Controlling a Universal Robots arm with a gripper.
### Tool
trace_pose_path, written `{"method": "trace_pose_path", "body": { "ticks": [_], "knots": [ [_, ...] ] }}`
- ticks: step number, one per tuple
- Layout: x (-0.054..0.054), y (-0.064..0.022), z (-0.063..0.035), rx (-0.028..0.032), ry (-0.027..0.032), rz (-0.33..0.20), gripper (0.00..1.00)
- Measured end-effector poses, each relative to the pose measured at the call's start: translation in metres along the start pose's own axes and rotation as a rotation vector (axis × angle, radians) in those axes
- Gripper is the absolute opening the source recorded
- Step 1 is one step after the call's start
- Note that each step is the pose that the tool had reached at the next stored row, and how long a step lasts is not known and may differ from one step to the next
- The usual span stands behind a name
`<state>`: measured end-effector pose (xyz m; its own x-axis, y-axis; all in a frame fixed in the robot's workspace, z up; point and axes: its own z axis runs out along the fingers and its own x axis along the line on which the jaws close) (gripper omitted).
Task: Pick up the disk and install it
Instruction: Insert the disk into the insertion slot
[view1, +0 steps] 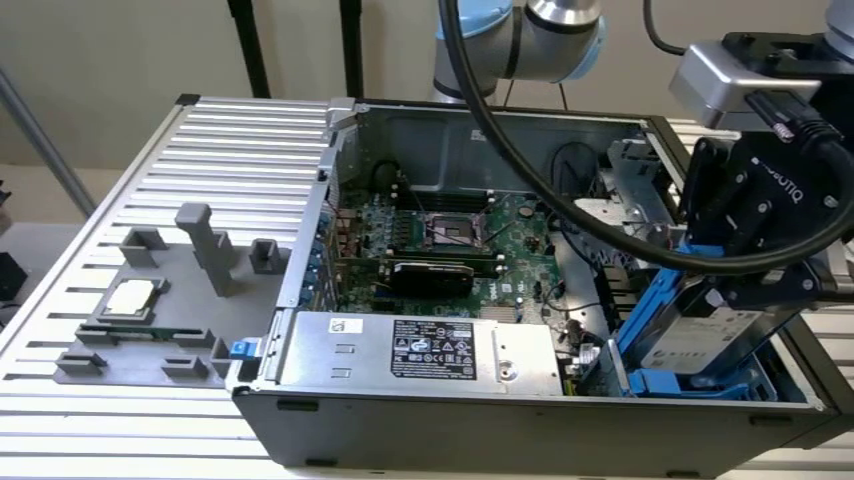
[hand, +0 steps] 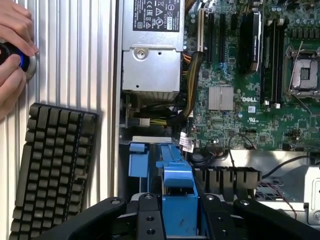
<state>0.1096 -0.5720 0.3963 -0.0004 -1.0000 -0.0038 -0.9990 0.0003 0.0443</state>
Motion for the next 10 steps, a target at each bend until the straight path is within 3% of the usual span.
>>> {"method": "trace_pose_path", "body": {
  "ticks": [10],
  "knots": [
    [0.0013, -0.0014, 0.0084, -0.0127, -0.0003, -0.001, 0.0]
  ]
}}
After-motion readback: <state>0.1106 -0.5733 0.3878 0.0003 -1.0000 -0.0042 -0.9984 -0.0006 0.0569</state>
